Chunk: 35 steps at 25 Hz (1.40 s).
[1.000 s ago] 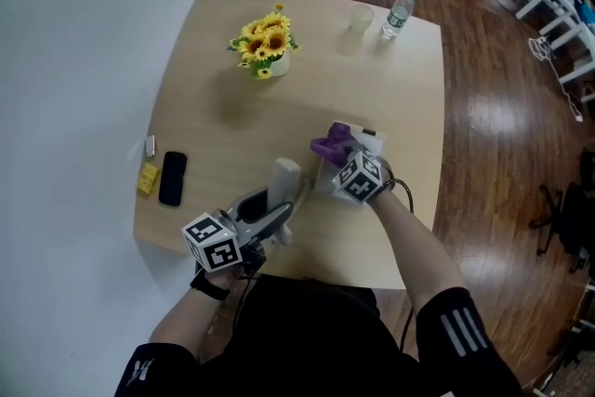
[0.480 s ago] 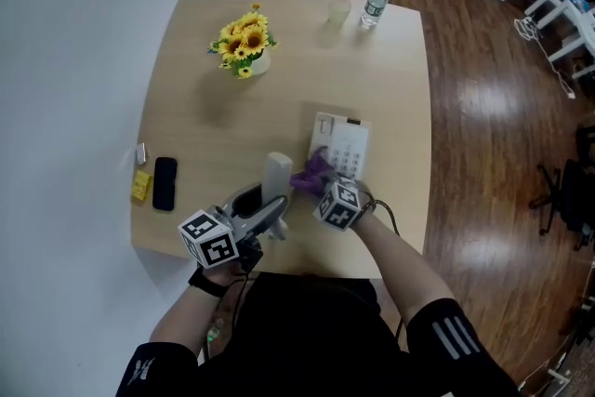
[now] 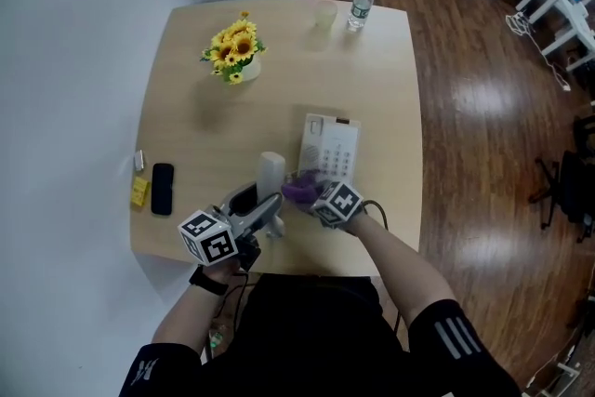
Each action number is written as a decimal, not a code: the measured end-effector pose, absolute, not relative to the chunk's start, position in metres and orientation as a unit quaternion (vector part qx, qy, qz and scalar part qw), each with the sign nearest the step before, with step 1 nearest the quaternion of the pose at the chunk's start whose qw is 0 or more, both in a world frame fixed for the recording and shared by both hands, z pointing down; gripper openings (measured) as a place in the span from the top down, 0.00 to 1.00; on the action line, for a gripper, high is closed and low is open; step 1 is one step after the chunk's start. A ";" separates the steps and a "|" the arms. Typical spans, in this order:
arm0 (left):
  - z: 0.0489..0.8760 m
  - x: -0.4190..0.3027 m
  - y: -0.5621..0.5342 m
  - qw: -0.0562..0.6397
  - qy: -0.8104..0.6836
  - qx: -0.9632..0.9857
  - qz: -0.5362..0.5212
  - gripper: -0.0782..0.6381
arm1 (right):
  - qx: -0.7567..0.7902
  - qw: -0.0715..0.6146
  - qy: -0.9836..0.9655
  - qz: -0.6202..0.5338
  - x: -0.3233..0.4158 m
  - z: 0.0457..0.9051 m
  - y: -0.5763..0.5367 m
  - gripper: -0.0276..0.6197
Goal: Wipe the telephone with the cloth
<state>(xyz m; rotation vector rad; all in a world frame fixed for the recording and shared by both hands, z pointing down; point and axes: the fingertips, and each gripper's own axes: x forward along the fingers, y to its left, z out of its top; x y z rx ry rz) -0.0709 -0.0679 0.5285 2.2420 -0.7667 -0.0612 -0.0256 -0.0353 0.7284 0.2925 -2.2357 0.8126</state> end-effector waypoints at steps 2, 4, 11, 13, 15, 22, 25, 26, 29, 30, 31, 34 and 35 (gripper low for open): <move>0.536 -0.069 -0.074 0.375 -0.309 0.874 -0.013 0.59 | 0.096 0.338 -0.877 0.327 -0.021 0.709 -0.018 0.76; 0.550 -0.065 -0.086 0.373 -0.322 0.870 0.008 0.59 | 0.106 0.312 -0.888 0.320 -0.011 0.687 -0.007 0.76; 0.607 -0.030 -0.140 0.395 -0.377 0.834 0.080 0.59 | 0.233 0.231 -0.909 0.257 0.063 0.608 0.013 0.76; 0.628 -0.015 -0.154 0.409 -0.390 0.819 0.100 0.59 | 0.270 0.205 -0.905 0.256 0.084 0.592 0.015 0.76; 0.648 -0.002 -0.165 0.407 -0.408 0.806 0.136 0.59 | 0.303 0.184 -0.896 0.266 0.103 0.584 0.016 0.76; 0.703 0.021 -0.188 0.382 -0.451 0.772 0.234 0.59 | 0.344 0.147 -0.882 0.287 0.132 0.570 0.022 0.76; 0.711 0.025 -0.193 0.377 -0.455 0.766 0.252 0.59 | 0.348 0.143 -0.879 0.292 0.136 0.569 0.026 0.76; 0.713 0.026 -0.194 0.379 -0.457 0.763 0.254 0.59 | 0.351 0.141 -0.878 0.295 0.137 0.568 0.027 0.76; 0.716 0.030 -0.198 0.371 -0.458 0.763 0.264 0.58 | 0.353 0.130 -0.875 0.305 0.138 0.566 0.031 0.76; 0.717 0.031 -0.199 0.366 -0.458 0.764 0.269 0.58 | 0.353 0.128 -0.874 0.309 0.138 0.567 0.033 0.76; 0.717 0.032 -0.199 0.364 -0.457 0.764 0.274 0.58 | 0.353 0.127 -0.873 0.312 0.138 0.567 0.035 0.76; 0.714 0.035 -0.197 0.355 -0.442 0.774 0.281 0.53 | 0.353 0.116 -0.873 0.316 0.137 0.567 0.038 0.76; 0.710 0.035 -0.196 0.347 -0.435 0.782 0.281 0.51 | 0.354 0.113 -0.872 0.317 0.136 0.565 0.038 0.76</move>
